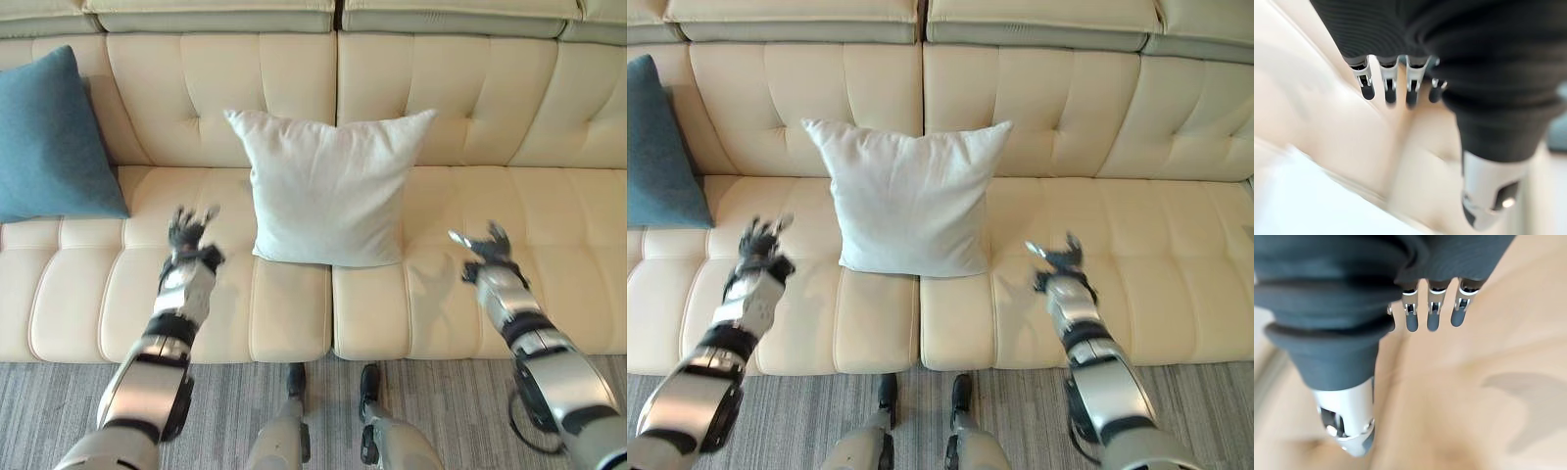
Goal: Pick up all the scattered cushions and arrange them neatly on the sofa.
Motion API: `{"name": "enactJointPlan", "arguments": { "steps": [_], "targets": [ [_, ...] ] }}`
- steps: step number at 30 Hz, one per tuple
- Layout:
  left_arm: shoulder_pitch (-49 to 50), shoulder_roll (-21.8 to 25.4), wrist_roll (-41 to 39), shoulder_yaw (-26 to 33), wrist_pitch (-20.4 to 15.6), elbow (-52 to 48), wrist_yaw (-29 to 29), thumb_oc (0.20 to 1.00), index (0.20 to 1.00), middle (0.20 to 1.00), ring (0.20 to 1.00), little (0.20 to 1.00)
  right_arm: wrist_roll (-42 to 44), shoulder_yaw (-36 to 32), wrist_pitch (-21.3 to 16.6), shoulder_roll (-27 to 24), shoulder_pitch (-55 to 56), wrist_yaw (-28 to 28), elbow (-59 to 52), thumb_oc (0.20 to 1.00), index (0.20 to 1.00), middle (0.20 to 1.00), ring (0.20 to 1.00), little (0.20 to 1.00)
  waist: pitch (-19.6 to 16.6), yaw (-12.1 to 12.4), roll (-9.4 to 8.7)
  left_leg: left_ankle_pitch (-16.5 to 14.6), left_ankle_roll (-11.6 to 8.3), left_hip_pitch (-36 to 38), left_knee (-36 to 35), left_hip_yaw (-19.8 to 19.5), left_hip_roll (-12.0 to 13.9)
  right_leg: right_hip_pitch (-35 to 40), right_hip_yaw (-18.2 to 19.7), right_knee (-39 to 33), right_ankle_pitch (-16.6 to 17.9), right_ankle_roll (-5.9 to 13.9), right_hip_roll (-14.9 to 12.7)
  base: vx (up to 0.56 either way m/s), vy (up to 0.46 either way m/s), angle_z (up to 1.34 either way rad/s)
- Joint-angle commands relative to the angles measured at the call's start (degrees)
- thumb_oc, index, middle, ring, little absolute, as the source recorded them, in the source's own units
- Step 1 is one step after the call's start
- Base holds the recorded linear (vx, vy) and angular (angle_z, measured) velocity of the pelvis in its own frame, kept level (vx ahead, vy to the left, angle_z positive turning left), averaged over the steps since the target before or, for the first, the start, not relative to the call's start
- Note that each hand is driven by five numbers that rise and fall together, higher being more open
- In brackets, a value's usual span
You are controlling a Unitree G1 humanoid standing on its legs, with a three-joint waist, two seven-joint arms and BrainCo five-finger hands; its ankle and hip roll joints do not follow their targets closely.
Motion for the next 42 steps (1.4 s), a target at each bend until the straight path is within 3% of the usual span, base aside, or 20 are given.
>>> {"name": "enactJointPlan", "arguments": {
  "steps": [1,6,13,20,21,22,24,27,29,32,35,39,40,41,42],
  "targets": [
    [-1.0,-2.9,2.4,-2.2,-0.7,0.8,-2.3,1.000,1.000,1.000,1.000,1.000,0.5,0.8,-0.9,1.6,1.5,1.7,0.0,1.000,1.000,1.000,1.000,1.000,-3.7,0.9,-0.38,-8.3,-1.40,4.2,-0.3,1.5,-1.2,2.3,0.5,-0.2,-8.0,4.16,-2.3,0.00,0.051,-0.04],
    [17.3,-8.4,10.2,0.3,2.1,-5.9,-4.7,1.000,1.000,1.000,1.000,1.000,-1.8,-2.8,-1.2,7.1,19.4,6.8,-11.5,1.000,1.000,1.000,1.000,1.000,-7.4,0.9,-0.37,-9.3,-0.38,6.8,-0.3,1.7,-1.7,4.6,0.6,-0.2,-7.8,4.68,-2.7,-0.05,0.089,-0.02],
    [22.5,-9.4,21.0,-5.9,4.3,-10.4,-7.7,1.000,1.000,1.000,1.000,1.000,-6.3,-1.9,-0.1,10.5,27.6,8.6,-12.4,1.000,1.000,1.000,1.000,1.000,-8.7,0.1,-0.21,-9.6,0.53,8.8,-0.3,0.8,-2.9,7.0,0.1,-0.2,-6.9,5.12,-3.5,-0.07,0.094,0.01],
    [22.8,-10.0,23.2,-6.5,3.8,-8.7,-7.5,1.000,1.000,1.000,1.000,1.000,-7.8,0.8,-0.7,12.7,28.2,9.1,-15.0,1.000,1.000,1.000,1.000,1.000,-5.5,-0.8,0.21,-8.0,1.10,6.8,-0.3,4.4,-2.4,3.6,2.1,-0.2,-2.7,6.05,-3.0,-0.23,0.047,-0.23],
    [22.9,-9.7,23.3,-6.6,3.5,-8.4,-7.4,1.000,1.000,1.000,1.000,1.000,-8.3,1.7,-0.8,12.6,27.6,9.1,-14.7,1.000,1.000,1.000,1.000,1.000,-4.8,-0.6,1.00,-7.4,1.40,6.7,-0.3,5.5,-1.4,4.1,1.7,5.6,-6.3,4.87,-2.9,-0.13,0.005,-0.38],
    [22.9,-9.7,23.3,-6.6,3.5,-8.4,-7.4,1.000,1.000,1.000,1.000,1.000,-8.3,1.7,-0.8,12.6,27.6,9.1,-14.7,1.000,1.000,1.000,1.000,1.000,-4.9,-0.6,1.00,-7.4,1.40,6.6,-0.3,5.5,-1.4,4.0,1.8,5.6,-6.3,4.86,-2.9,-0.18,0.000,-0.16],
    [24.9,-9.6,22.5,-5.3,4.0,-8.5,-7.9,1.000,1.000,1.000,1.000,1.000,-8.5,1.9,-0.8,12.3,28.2,9.6,-14.7,1.000,1.000,1.000,1.000,1.000,-5.9,0.0,1.45,-7.7,1.47,6.6,-0.3,6.3,-0.9,7.4,0.8,13.4,-12.7,3.92,-2.7,-0.11,-0.054,-0.24],
    [26.1,-9.5,22.4,-4.4,4.6,-7.9,-8.1,1.000,1.000,1.000,1.000,1.000,-8.8,1.6,-0.6,12.0,28.9,10.0,-14.8,1.000,1.000,1.000,1.000,1.000,-6.9,0.5,0.92,-7.6,1.27,6.7,-0.3,6.3,-1.3,10.3,1.6,15.5,-13.9,4.19,-2.2,-0.09,-0.120,-0.28],
    [27.1,-9.8,21.7,-3.5,4.8,-6.8,-7.6,1.000,1.000,1.000,1.000,1.000,-9.0,1.5,-0.3,11.8,29.4,9.9,-15.7,1.000,1.000,1.000,1.000,1.000,-7.6,1.3,0.38,-6.4,0.89,5.5,-0.3,6.6,-1.4,13.6,1.5,12.9,-13.7,4.05,-1.6,-0.20,-0.231,-0.08],
    [27.3,-10.1,21.4,-2.4,4.8,-4.8,-6.9,1.000,1.000,1.000,1.000,1.000,-9.2,2.7,0.0,11.3,28.7,10.1,-16.6,1.000,1.000,1.000,1.000,1.000,-7.4,2.0,0.34,-3.0,-0.61,3.7,-0.3,6.7,-0.1,15.8,0.9,5.5,-16.5,1.62,0.3,-0.27,-0.281,-0.20],
    [26.9,-10.7,20.9,-2.7,5.0,-4.8,-6.5,1.000,1.000,1.000,1.000,1.000,-8.1,2.8,-0.7,10.4,28.8,9.4,-19.5,1.000,1.000,1.000,1.000,1.000,-5.4,1.2,1.48,1.7,-4.15,1.1,-0.3,5.9,1.5,16.2,0.4,1.0,-16.2,-0.45,3.6,-0.35,-0.308,0.17],
    [26.3,-11.8,20.8,-3.7,5.2,-4.8,-6.7,1.000,1.000,1.000,1.000,1.000,-7.6,3.0,-1.0,9.6,28.5,8.9,-19.2,1.000,1.000,1.000,1.000,1.000,-3.2,0.6,2.21,2.1,-5.41,0.2,-0.3,4.7,1.8,15.6,-2.0,0.9,-15.5,-0.80,3.7,-0.36,-0.205,0.43],
    [26.3,-12.2,21.1,-4.0,5.0,-5.3,-6.8,1.000,1.000,1.000,1.000,1.000,-7.8,3.3,-0.7,9.5,28.2,8.9,-19.5,1.000,1.000,1.000,1.000,1.000,-2.9,0.7,1.80,1.3,-3.79,3.2,0.3,3.6,0.7,14.3,-2.6,0.8,-14.0,-0.69,2.6,-0.25,-0.116,0.10],
    [26.4,-12.2,21.1,-4.0,5.0,-5.3,-6.8,1.000,1.000,1.000,1.000,1.000,-7.8,3.3,-0.7,9.5,28.2,8.9,-19.5,1.000,1.000,1.000,1.000,1.000,-2.9,0.7,1.78,1.2,-3.79,3.3,0.4,3.7,0.7,14.4,-2.6,0.8,-14.0,-0.68,2.6,-0.32,-0.147,-0.12],
    [26.9,-12.2,21.1,-4.0,5.0,-6.4,-6.9,1.000,1.000,1.000,1.000,1.000,-7.3,3.2,-0.7,10.0,28.6,9.1,-19.8,1.000,1.000,1.000,1.000,1.000,-3.3,0.5,1.40,-1.5,-3.04,3.9,2.9,4.8,0.8,14.0,-2.6,0.5,-13.7,-0.67,2.1,-0.14,-0.060,-0.02]
  ]
}}
